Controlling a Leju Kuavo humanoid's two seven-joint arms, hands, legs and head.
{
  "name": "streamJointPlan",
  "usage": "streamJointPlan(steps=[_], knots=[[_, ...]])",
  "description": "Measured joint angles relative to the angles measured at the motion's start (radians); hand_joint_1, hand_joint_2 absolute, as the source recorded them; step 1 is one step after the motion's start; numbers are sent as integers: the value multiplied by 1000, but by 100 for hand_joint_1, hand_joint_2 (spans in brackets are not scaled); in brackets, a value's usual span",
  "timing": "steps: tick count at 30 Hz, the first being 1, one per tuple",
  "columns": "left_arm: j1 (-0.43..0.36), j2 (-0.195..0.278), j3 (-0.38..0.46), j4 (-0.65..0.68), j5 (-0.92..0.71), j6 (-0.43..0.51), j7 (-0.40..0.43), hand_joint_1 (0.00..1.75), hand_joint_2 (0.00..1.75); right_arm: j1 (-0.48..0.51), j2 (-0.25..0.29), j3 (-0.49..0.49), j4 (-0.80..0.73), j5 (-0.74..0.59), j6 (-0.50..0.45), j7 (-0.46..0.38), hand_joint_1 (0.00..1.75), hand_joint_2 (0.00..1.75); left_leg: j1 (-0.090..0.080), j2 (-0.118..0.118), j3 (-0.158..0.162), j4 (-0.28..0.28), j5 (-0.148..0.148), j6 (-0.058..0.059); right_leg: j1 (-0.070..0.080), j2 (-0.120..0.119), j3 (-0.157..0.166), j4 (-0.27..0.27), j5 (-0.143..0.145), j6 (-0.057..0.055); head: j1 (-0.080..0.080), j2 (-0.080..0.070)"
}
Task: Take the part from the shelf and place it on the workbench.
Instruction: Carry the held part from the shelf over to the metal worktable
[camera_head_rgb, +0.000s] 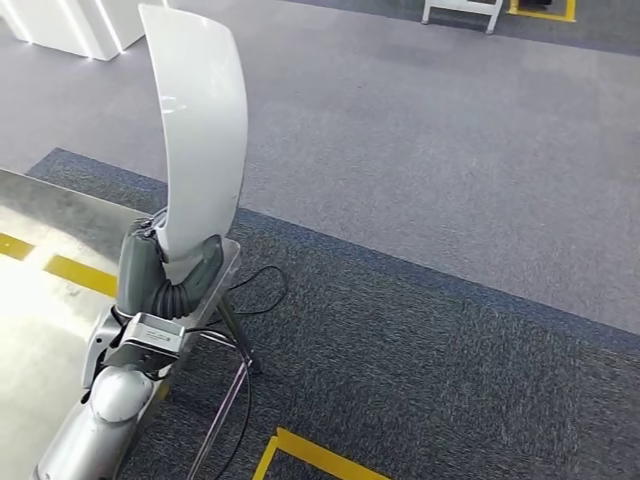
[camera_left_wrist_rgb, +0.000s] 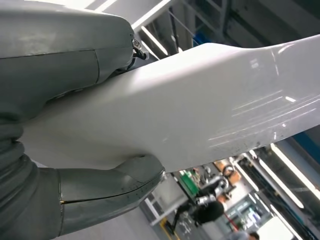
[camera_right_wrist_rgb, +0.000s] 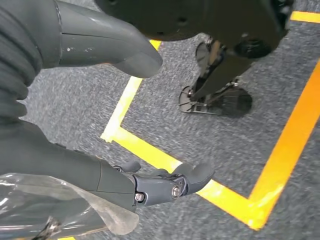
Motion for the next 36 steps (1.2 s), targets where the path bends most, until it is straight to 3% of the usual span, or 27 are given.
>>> streamJointPlan(steps=[2,3,5,6,8,9,10,11,12,14,16,18,20,22,24,25,26,27,29,31,33,34,36], knots=[[0,0,0,0,0,0,0,175,175,-2,0,0,0,0,0,0,0,175,-4,-9,1,-14,-7,12,4,-24,6,-4,-5,12,0,0],[1,1,0,-1,0,0,0,175,175,-4,0,0,0,0,0,0,0,175,-2,-20,2,-17,-6,17,3,-19,9,-5,-10,17,2,0],[0,0,0,-1,0,0,0,175,175,-7,0,0,0,1,1,-1,0,175,3,-42,6,-26,-2,30,-2,29,-8,35,-41,24,5,0],[-1,-1,0,-1,0,0,0,175,175,-7,0,0,0,1,1,-1,0,175,5,-52,7,-28,-1,34,-4,63,-34,88,-70,25,9,0],[-1,-2,0,-1,0,0,0,175,175,-4,0,0,0,0,0,-1,0,175,5,-76,7,-28,-1,39,-3,93,-109,228,-125,25,14,0],[1,-2,0,-1,0,0,0,175,175,-2,0,0,0,0,0,-1,0,175,5,-91,7,-28,-1,40,-2,97,-140,275,-132,25,15,0],[1,-2,0,-1,0,0,0,175,175,0,0,0,0,0,0,0,0,175,4,-105,8,-27,-2,40,-1,98,-155,286,-118,24,15,0],[2,-2,0,-1,0,0,0,175,175,1,0,0,0,0,0,0,0,175,4,-120,10,-27,-2,39,-1,101,-150,256,-84,22,15,0],[2,-3,0,-1,0,0,0,175,175,1,0,0,0,0,0,0,0,175,5,-134,12,-26,-3,38,-2,111,-129,191,-37,19,15,0],[1,-3,0,-1,0,0,0,175,175,1,0,0,0,0,0,0,0,175,4,-159,12,-22,-6,32,-5,152,-77,63,22,12,16,0],[1,-2,0,-1,0,0,0,175,175,1,0,0,0,0,0,0,0,175,6,-180,4,-20,-4,22,-6,174,-51,14,27,7,16,0],[3,-2,0,-1,0,0,0,175,175,0,0,0,0,0,0,0,0,175,9,-195,-1,-20,-1,10,-7,156,-43,6,27,1,16,0],[2,-1,0,-1,0,0,0,175,175,0,1,0,0,0,0,0,0,175,5,-161,-14,10,-21,-1,-10,132,-35,-1,28,-10,11,0],[0,-1,0,-1,0,0,0,175,175,1,1,0,0,0,0,0,0,175,6,-101,-61,116,-75,-12,-10,106,-27,-3,25,-19,4,0],[2,0,0,-1,0,0,0,175,175,3,1,0,0,0,0,0,0,175,12,-79,-120,236,-120,-19,-8,77,-23,-3,20,-22,3,0],[3,0,0,-1,0,0,0,175,175,3,1,0,0,0,0,0,0,175,14,-76,-131,257,-119,-20,-8,63,-21,-3,17,-22,3,0],[3,0,0,-1,0,0,0,175,175,3,1,0,0,0,0,0,0,175,15,-73,-123,239,-99,-20,-8,50,-18,-3,15,-21,3,0],[3,1,0,-1,0,0,0,175,175,2,1,0,0,0,0,0,0,175,15,-65,-95,186,-65,-18,-8,38,-13,-3,11,-19,3,0],[2,0,0,-1,0,0,0,175,175,0,1,0,0,0,0,0,0,175,8,-24,-26,52,-11,-8,-4,18,-3,-2,3,-11,2,0],[0,0,0,-1,0,0,0,175,175,0,1,0,0,0,0,0,0,175,-3,3,4,-12,-4,3,1,-3,2,-3,-4,1,3,0],[0,1,0,-1,0,0,0,175,175,-1,1,0,0,0,0,0,0,175,-4,-15,3,-17,-7,13,4,-26,9,-7,-9,12,4,0],[1,1,0,-2,0,0,0,175,175,-3,1,0,0,0,0,0,0,175,-2,-27,5,-23,-5,18,3,-19,10,-6,-16,16,5,0],[0,0,0,-2,0,0,0,175,175,-7,1,0,0,1,1,-1,0,175,4,-48,9,-32,-1,29,-1,33,-14,48,-53,21,10,0]])
